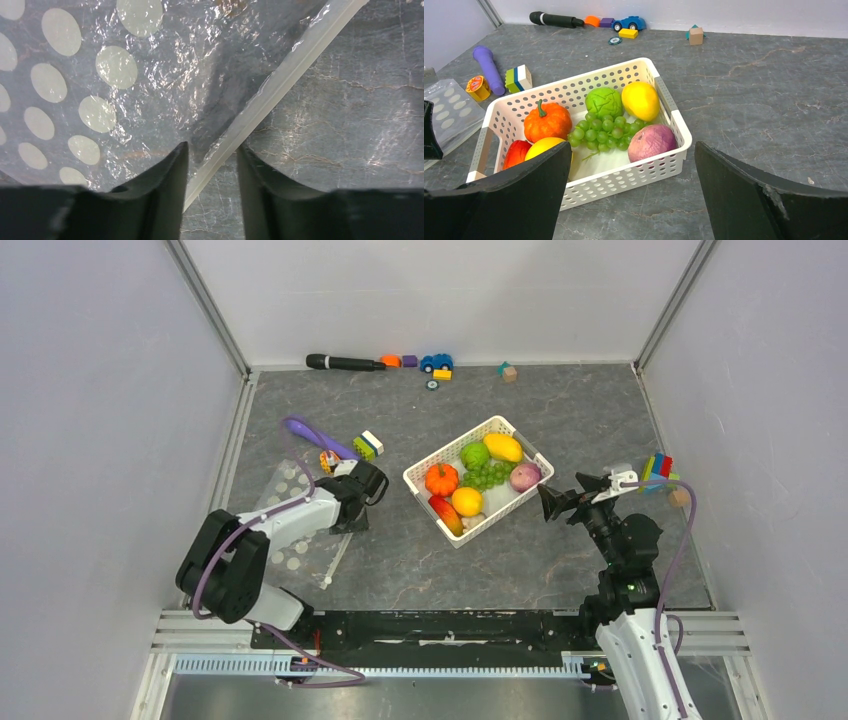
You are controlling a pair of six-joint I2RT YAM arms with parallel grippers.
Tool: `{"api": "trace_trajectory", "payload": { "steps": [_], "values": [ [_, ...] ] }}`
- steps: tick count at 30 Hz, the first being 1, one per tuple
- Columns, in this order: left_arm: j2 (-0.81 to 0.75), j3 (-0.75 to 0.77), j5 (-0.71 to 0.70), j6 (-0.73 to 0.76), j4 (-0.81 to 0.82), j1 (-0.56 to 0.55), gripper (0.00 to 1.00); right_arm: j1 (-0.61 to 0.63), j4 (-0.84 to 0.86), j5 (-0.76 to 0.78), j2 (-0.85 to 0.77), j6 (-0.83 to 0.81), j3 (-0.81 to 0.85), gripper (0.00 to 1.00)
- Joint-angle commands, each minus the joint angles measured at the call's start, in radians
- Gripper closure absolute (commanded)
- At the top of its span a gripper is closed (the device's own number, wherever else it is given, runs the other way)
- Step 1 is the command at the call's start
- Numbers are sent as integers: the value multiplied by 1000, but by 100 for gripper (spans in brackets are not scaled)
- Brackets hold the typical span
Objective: Place the food in the zip-top bag and seal the zipper
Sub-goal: Pick up the zipper food storage bag at the center of the board.
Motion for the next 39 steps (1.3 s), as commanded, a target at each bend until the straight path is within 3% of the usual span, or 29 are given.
{"api": "trace_trajectory", "payload": {
  "steps": [1, 4, 5, 6, 15, 20, 25, 31, 35, 39],
  "values": [
    [5, 3, -34, 36, 56, 0, 61, -1, 37, -20, 1, -13, 5, 2],
    [-3, -12, -17, 47, 83, 0, 82, -1, 37, -36, 7, -16, 7, 2],
    [-4, -14, -16, 48, 88, 0, 94, 0, 37, -41, 9, -16, 10, 2],
    [-7, -15, -16, 49, 90, 0, 98, -1, 36, -44, 8, -17, 9, 2],
    [-128, -5, 78, 40, 61, -3, 98, 0, 46, -72, -2, 6, 5, 2],
    [-327, 20, 180, -13, 19, -7, 98, 0, 55, -280, 54, -3, 34, 2],
    [-488, 64, 304, -57, 9, -14, 98, 26, 217, -375, 81, 142, 1, 2],
    [-474, 181, 420, -80, -49, -32, 98, 277, 243, -183, 146, 143, 56, 2],
    [-414, 276, 426, -83, -115, -76, 98, 539, 279, -41, 331, 108, 137, 2],
    [-382, 349, 350, -81, -185, -124, 98, 779, 238, 209, 551, 40, 300, 2]
  ]
}}
